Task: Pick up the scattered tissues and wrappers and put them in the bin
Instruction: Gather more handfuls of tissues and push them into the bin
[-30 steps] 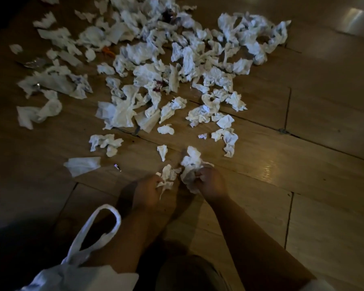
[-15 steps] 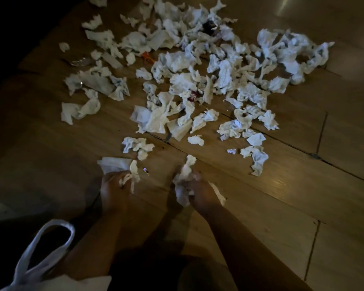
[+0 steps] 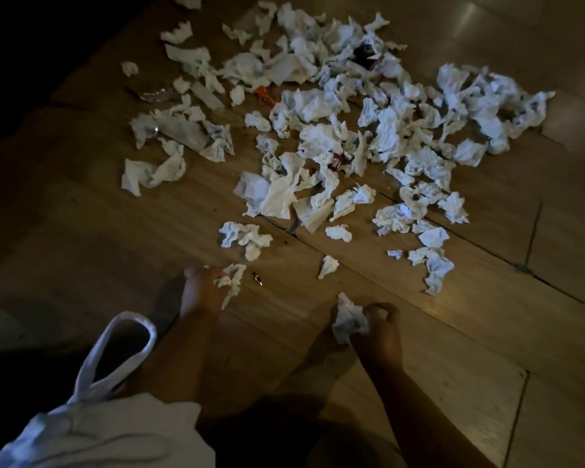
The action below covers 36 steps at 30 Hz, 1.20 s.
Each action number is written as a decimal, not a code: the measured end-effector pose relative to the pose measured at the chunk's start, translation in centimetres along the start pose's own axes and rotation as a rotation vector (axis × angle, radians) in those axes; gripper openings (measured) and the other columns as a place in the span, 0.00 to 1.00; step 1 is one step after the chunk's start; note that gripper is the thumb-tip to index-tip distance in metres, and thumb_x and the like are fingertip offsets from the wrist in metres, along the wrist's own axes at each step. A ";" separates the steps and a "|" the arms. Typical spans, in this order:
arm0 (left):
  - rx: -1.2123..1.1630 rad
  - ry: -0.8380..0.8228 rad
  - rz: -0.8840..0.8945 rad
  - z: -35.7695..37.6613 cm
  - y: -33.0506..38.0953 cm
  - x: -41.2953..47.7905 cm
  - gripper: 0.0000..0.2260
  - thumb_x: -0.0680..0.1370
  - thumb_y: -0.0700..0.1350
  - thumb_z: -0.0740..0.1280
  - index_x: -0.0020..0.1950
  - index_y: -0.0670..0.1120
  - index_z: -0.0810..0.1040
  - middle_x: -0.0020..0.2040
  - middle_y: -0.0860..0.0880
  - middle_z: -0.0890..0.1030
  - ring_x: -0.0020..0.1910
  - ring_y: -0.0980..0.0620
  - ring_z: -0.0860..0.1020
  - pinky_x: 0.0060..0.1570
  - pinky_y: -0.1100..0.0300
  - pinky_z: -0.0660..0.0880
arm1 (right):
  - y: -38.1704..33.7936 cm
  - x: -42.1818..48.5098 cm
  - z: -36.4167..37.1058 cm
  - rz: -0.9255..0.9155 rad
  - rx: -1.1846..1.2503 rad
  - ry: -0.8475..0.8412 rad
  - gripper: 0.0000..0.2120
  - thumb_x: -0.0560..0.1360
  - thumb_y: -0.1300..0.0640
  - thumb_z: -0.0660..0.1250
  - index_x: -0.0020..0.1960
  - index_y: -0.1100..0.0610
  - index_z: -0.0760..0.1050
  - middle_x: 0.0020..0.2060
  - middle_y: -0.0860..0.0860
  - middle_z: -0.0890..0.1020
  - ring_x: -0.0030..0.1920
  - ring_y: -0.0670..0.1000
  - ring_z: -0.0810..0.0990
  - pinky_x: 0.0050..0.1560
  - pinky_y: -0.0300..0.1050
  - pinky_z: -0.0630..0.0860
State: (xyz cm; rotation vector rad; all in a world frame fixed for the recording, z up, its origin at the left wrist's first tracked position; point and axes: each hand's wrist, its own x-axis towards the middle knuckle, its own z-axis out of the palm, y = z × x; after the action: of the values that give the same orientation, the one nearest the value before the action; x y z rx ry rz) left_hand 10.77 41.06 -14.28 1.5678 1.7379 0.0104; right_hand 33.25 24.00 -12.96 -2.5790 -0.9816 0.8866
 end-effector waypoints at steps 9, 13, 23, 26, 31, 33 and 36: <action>-0.429 -0.005 -0.246 -4.1 0.6 -6.1 0.11 0.76 0.44 0.68 0.57 0.43 0.77 0.53 0.47 0.79 0.56 0.48 0.78 0.57 0.57 0.73 | -7.4 -0.9 -1.3 0.107 0.325 -0.219 0.17 0.72 0.54 0.68 0.54 0.65 0.74 0.44 0.55 0.78 0.46 0.54 0.77 0.38 0.31 0.74; -0.808 0.044 -0.190 -8.5 0.6 -11.0 0.09 0.73 0.40 0.70 0.54 0.43 0.80 0.48 0.44 0.84 0.49 0.46 0.82 0.46 0.56 0.81 | -13.6 -2.7 -3.2 0.096 0.560 -0.345 0.25 0.71 0.61 0.71 0.66 0.62 0.68 0.48 0.53 0.72 0.48 0.51 0.73 0.45 0.43 0.71; -0.859 0.559 -0.112 -22.3 -6.5 -21.8 0.11 0.71 0.43 0.72 0.52 0.50 0.78 0.46 0.53 0.81 0.44 0.56 0.80 0.40 0.64 0.77 | -30.2 -12.4 -1.5 -0.199 0.724 -0.727 0.18 0.69 0.62 0.73 0.57 0.61 0.77 0.42 0.53 0.84 0.38 0.48 0.83 0.36 0.39 0.80; -0.932 0.745 -0.130 -26.0 -9.1 -25.2 0.10 0.71 0.42 0.72 0.50 0.53 0.78 0.43 0.55 0.81 0.41 0.58 0.79 0.36 0.68 0.75 | -35.5 -17.2 -0.3 -0.317 0.691 -0.856 0.17 0.68 0.61 0.73 0.56 0.60 0.76 0.43 0.52 0.83 0.42 0.50 0.83 0.40 0.42 0.80; -0.980 1.044 -0.235 -31.9 -15.5 -28.8 0.10 0.71 0.42 0.74 0.51 0.44 0.81 0.45 0.45 0.82 0.42 0.51 0.79 0.40 0.60 0.75 | -44.0 -25.5 2.9 -0.514 0.637 -1.035 0.17 0.70 0.61 0.72 0.58 0.59 0.75 0.49 0.54 0.81 0.47 0.53 0.80 0.47 0.46 0.78; -0.963 1.097 -0.301 -33.3 -18.1 -29.5 0.14 0.70 0.43 0.75 0.53 0.43 0.81 0.47 0.44 0.83 0.43 0.50 0.80 0.42 0.58 0.76 | -46.8 -28.7 4.7 -0.567 0.627 -1.094 0.21 0.71 0.64 0.71 0.62 0.63 0.73 0.54 0.59 0.80 0.51 0.56 0.79 0.50 0.49 0.77; -0.936 1.080 -0.410 -34.1 -21.1 -29.9 0.16 0.70 0.47 0.75 0.55 0.44 0.80 0.48 0.45 0.83 0.46 0.45 0.82 0.44 0.53 0.78 | -49.2 -32.5 8.2 -0.548 0.540 -1.171 0.24 0.70 0.63 0.72 0.64 0.63 0.71 0.55 0.59 0.79 0.52 0.56 0.79 0.55 0.53 0.77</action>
State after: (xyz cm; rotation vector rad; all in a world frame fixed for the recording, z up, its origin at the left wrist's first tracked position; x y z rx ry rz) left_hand -27.25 26.95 14.98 0.4396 2.2422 1.4554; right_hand -16.59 39.02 16.00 -1.1040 -1.3072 2.1188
